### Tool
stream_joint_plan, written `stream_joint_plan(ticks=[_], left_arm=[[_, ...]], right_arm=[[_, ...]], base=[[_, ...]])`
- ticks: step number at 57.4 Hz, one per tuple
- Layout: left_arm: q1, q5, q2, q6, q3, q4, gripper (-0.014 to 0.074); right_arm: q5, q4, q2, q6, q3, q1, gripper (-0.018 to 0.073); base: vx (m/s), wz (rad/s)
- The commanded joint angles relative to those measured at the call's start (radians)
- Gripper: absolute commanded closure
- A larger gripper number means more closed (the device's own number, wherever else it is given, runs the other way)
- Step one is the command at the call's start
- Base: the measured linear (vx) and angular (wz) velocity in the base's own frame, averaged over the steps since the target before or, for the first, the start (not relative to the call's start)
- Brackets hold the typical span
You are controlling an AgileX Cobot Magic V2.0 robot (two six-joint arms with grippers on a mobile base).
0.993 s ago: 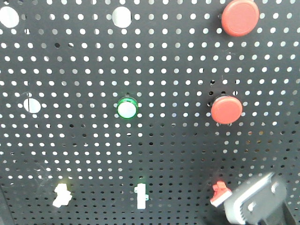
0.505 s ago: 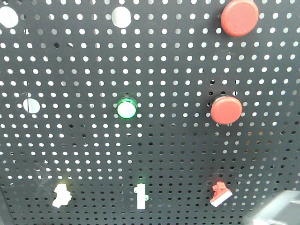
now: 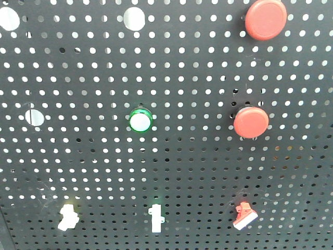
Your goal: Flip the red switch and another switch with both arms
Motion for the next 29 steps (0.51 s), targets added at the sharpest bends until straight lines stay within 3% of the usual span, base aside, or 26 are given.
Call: stream_joint_plan(ticks=[1, 29], left_arm=[[-0.005, -0.045, 0.008, -0.008, -0.031, -0.014, 0.0594], [-0.005, -0.012, 0.009, -0.008, -0.031, -0.018, 0.0594]], right_arm=[[-0.093, -0.030, 0.004, -0.002, -0.026, -0.006, 0.0566], [-0.073, -0.024, 0.004, -0.001, -0.026, -0.006, 0.0566]], base=[[0.00, 0.00], [0.00, 0.00]])
